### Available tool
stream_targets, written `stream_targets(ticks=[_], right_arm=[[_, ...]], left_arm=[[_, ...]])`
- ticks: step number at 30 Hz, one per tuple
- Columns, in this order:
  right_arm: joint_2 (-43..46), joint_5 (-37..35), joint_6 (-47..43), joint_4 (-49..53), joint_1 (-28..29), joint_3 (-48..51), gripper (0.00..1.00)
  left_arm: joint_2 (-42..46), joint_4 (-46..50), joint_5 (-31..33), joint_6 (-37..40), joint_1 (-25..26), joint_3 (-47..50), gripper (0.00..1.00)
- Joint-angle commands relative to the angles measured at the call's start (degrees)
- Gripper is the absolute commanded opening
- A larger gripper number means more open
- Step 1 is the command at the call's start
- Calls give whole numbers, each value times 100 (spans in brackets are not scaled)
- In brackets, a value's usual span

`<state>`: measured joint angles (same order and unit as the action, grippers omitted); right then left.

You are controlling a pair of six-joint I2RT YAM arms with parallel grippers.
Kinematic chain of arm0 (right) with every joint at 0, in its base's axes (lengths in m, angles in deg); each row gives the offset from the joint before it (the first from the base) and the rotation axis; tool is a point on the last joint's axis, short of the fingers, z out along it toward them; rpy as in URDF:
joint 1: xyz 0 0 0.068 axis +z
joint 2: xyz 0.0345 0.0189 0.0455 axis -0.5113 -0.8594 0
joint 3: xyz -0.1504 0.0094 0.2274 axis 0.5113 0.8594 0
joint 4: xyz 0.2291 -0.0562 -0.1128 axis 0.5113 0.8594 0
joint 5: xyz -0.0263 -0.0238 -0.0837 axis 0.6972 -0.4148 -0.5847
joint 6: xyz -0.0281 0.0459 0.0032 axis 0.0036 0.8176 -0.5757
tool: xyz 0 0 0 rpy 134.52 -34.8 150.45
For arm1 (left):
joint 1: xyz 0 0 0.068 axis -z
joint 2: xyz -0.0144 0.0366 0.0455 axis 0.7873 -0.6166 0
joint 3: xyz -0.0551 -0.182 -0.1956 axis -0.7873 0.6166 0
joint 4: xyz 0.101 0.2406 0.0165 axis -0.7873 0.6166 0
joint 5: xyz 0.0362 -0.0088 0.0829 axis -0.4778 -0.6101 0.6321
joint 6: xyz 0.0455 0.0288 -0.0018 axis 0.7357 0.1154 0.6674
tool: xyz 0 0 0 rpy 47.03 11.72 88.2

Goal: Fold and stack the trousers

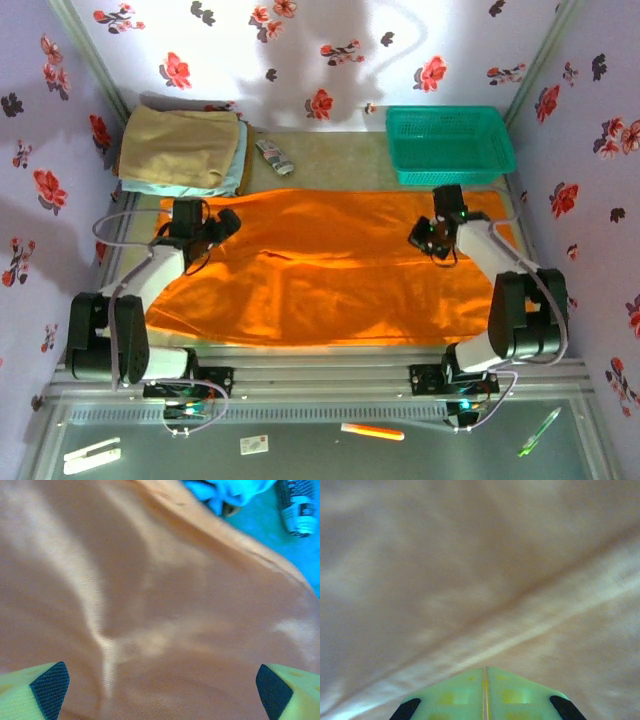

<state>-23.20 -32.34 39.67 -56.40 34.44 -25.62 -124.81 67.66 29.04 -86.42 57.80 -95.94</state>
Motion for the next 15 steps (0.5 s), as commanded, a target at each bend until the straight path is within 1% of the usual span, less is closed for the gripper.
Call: stream_targets(ticks=[1,4,6,9,12,15], right_arm=[[-104,137,193,-247,-364,368,4],[-441,139,171,-359,-652,379,0],[-694,96,212,-451,-795,335,0],[-1062,28,165,-548,-860,79,0],[-1418,-7,37,-412,-887,-373,0],[-1389,66,-8,-287,-888,-576,0]], left_arm=[[79,-157,288,-284,-295,334,100],[53,-284,343,-402,-516,513,100],[44,-348,352,-532,-639,644,100],[61,-513,385,-650,-791,882,100],[85,-534,352,-675,-881,968,100],[193,-413,298,-650,-925,931,100]])
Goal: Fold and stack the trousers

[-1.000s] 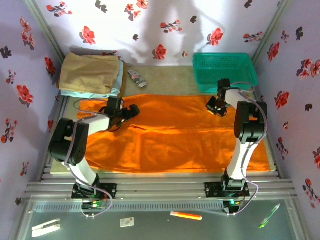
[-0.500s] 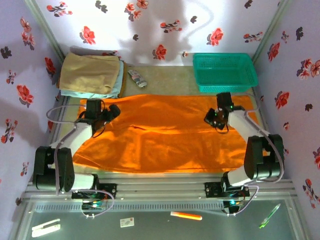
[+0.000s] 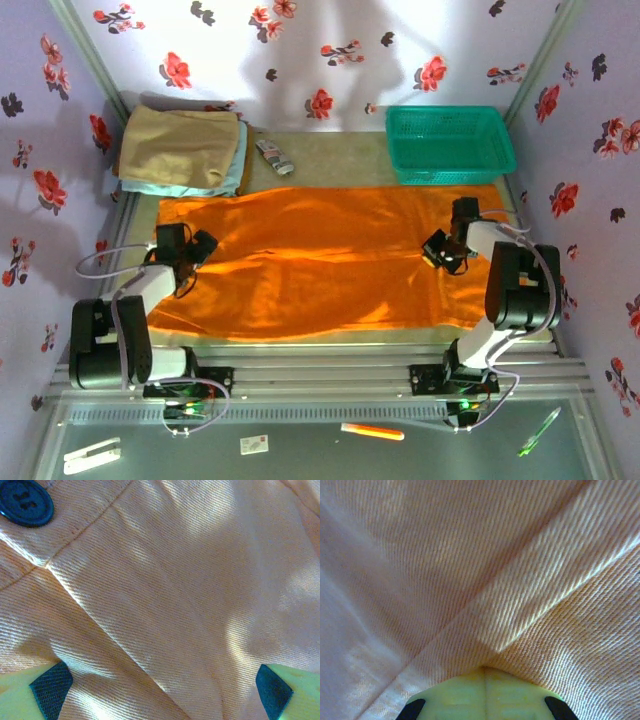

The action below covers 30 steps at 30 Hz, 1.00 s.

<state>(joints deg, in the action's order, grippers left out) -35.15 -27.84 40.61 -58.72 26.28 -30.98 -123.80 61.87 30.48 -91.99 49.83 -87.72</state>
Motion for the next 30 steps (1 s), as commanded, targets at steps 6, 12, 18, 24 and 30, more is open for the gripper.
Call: stream_targets(ticks=[6,12,18,24,30], right_arm=[[862,-212,-204,333,33,198,16],[1994,-255,-206,699,834,284,32],[1996,-30,-247,923,1387,16,33],[1854,-15,-360,980,1671,-15,33],[1836,-14,-359,1028,1803,-41,32]], left_arm=[[1004,1309,158,-45,-141,-296,100],[2344,3093,326,-347,-267,-560,100],[3270,4513,417,-974,-1188,-106,100],[3588,5431,604,-886,-2705,-102,100],[3049,4680,711,-1479,-2949,381,90]])
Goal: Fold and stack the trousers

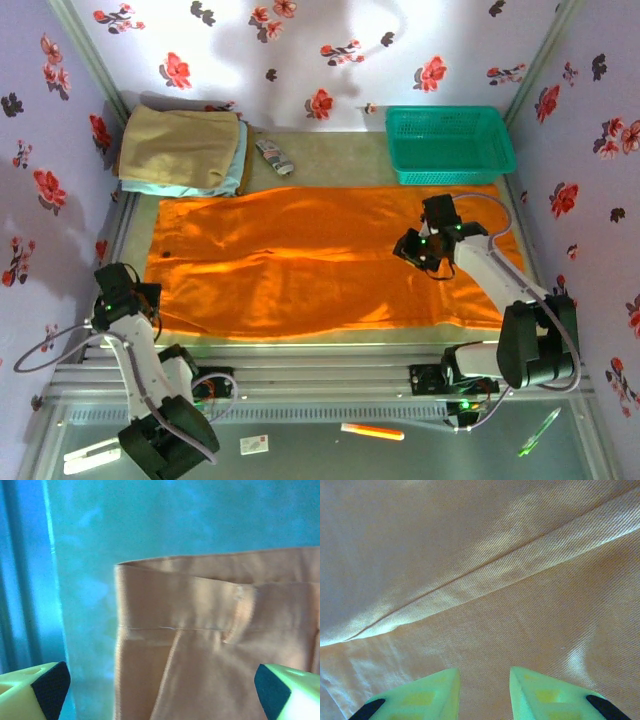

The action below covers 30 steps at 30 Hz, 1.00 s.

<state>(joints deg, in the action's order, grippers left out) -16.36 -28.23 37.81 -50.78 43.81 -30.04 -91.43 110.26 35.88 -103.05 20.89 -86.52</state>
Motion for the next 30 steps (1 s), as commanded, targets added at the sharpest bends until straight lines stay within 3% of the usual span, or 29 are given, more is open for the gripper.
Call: stream_targets(ticks=[1,7,16,22,27,30], right_arm=[[-37,13,-95,272,54,-144,32],[194,-89,-130,465,64,-104,32],[359,-171,-86,584,78,-78,31],[306,-247,45,573,215,-204,31],[306,-259,137,564,302,-247,30],[335,-282,155,620,347,-275,30]], left_arm=[[-293,-368,157,-440,-52,347,87],[-749,-1428,146,-511,-53,680,68],[-1155,-2214,-214,-52,-51,724,71],[-1123,-2387,-308,141,-51,648,67],[-1237,-2721,-227,230,-54,641,55],[-1379,-2847,-242,221,-53,604,37]])
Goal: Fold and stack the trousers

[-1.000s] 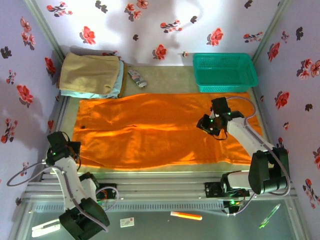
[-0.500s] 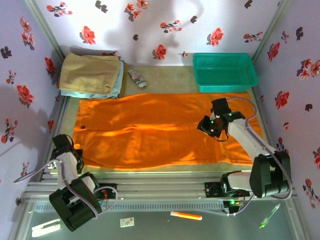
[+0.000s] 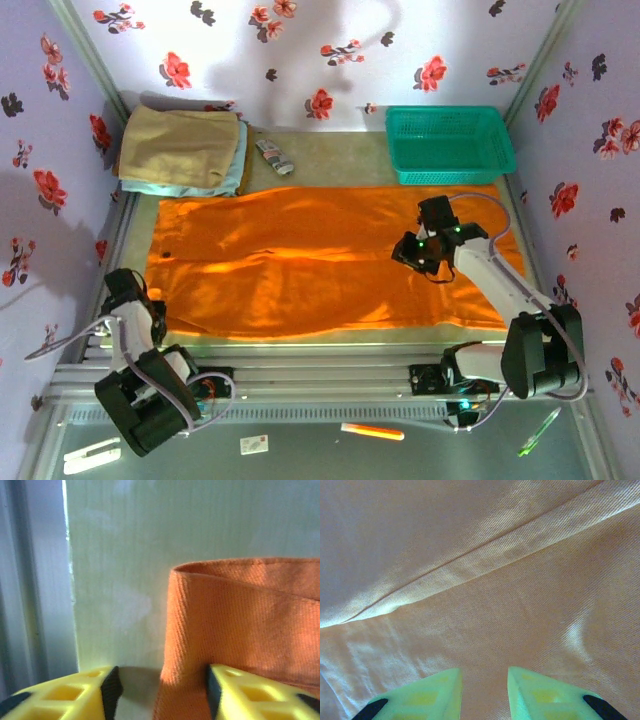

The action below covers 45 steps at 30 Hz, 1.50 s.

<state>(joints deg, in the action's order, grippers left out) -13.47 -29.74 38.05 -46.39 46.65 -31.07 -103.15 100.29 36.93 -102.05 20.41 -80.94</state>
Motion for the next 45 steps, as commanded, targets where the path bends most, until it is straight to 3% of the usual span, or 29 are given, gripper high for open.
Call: stream_targets(ticks=[1,6,11,16,21,25,33,45], right_arm=[[67,-146,135,221,73,-194,30],[296,-354,137,578,71,-247,30],[738,-763,273,1211,51,-341,31],[1394,-1531,476,2289,-437,-498,38],[2034,-1214,663,2878,-1861,-97,38],[2884,-1334,1201,2711,-2436,571,40],[2040,-570,1898,1689,-2574,1941,41],[1458,-375,2203,932,-2561,2484,37]], left_arm=[[-231,-1897,-383,125,-7,37,32],[-47,-1763,-481,89,-7,8,11],[445,-1697,-658,12,-6,123,0],[772,-1594,-922,20,-3,106,0],[892,-1644,-1154,-4,-6,114,0],[901,-1709,-1263,11,-2,116,0],[941,-1685,-1184,174,4,181,0],[927,-1549,-1211,150,6,-97,0]])
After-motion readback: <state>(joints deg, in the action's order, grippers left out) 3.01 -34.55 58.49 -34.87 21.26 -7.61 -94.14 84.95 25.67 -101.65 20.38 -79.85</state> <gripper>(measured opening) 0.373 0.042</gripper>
